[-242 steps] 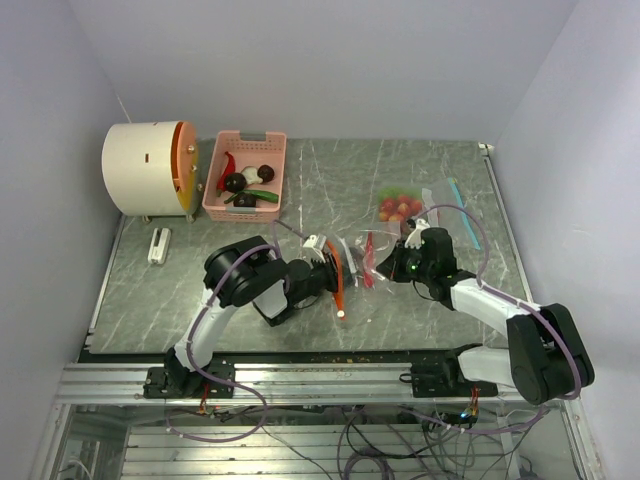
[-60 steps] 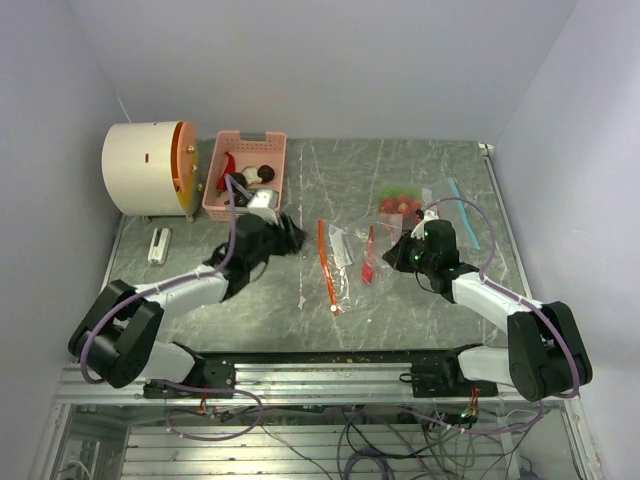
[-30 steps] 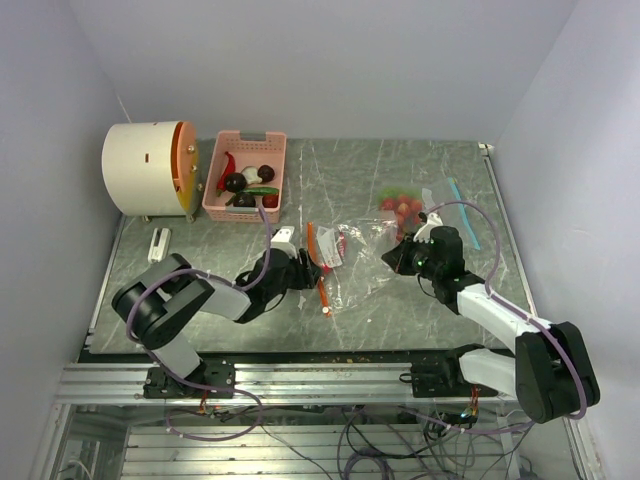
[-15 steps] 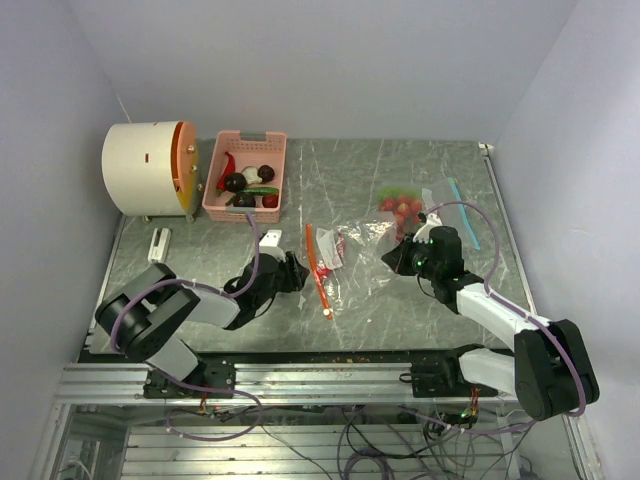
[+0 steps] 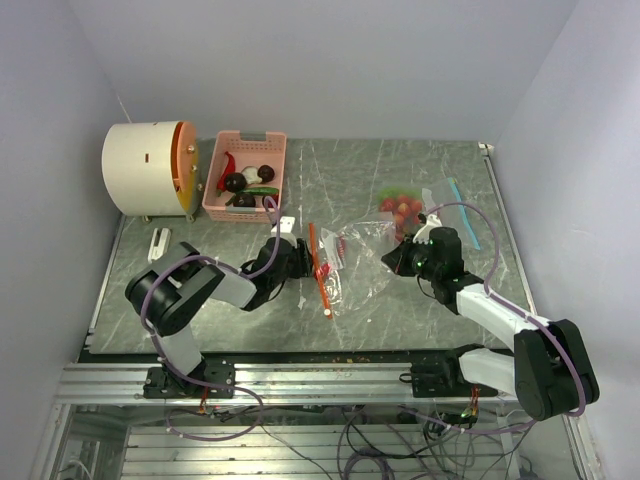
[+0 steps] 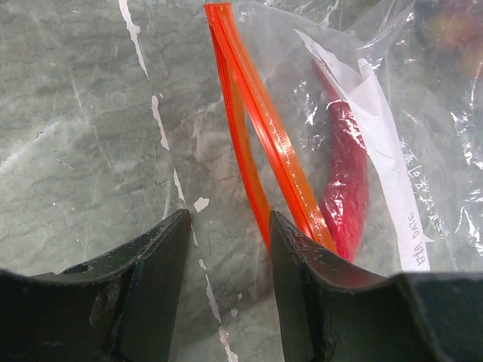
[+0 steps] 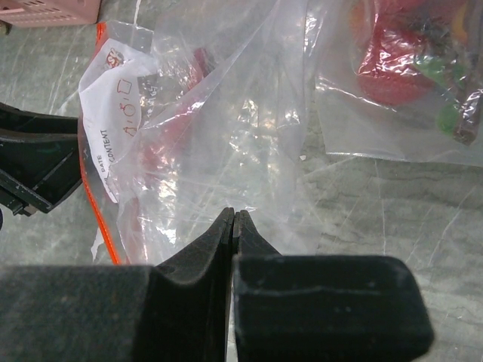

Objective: Open the zip-top bag and remove the fake food
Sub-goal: Place the fake fruit in the bin, then pick up the fake vegetable from the zipper food storage bag.

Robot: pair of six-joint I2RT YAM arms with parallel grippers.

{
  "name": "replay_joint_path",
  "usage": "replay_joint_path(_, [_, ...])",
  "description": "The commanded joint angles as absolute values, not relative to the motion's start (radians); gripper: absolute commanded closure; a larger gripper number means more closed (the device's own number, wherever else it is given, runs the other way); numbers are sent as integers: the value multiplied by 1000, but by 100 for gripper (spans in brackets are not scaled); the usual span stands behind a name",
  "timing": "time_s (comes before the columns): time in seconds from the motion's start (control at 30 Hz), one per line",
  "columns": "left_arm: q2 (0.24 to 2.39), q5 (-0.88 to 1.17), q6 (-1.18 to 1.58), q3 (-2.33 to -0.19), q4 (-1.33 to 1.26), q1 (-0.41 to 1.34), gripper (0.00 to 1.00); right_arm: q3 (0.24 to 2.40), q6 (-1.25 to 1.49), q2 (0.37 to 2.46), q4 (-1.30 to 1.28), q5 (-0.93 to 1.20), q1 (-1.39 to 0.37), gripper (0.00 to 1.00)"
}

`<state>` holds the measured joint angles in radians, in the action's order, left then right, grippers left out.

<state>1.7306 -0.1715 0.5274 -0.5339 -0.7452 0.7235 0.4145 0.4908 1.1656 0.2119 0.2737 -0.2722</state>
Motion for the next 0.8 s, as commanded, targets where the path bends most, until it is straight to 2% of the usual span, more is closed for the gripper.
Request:
replay_joint_path(0.0, [1733,-130,542,-540,-813,721,44,410,482,1163,220,272,-273,100])
replay_joint_path(0.23, [1636,-79,535,-521,-797,726,45,400,485,1173,234,274,-273,100])
replay_joint_path(0.77, [1643,-155,408,-552,-719,853,37,417,484,1179,216,282,-273,100])
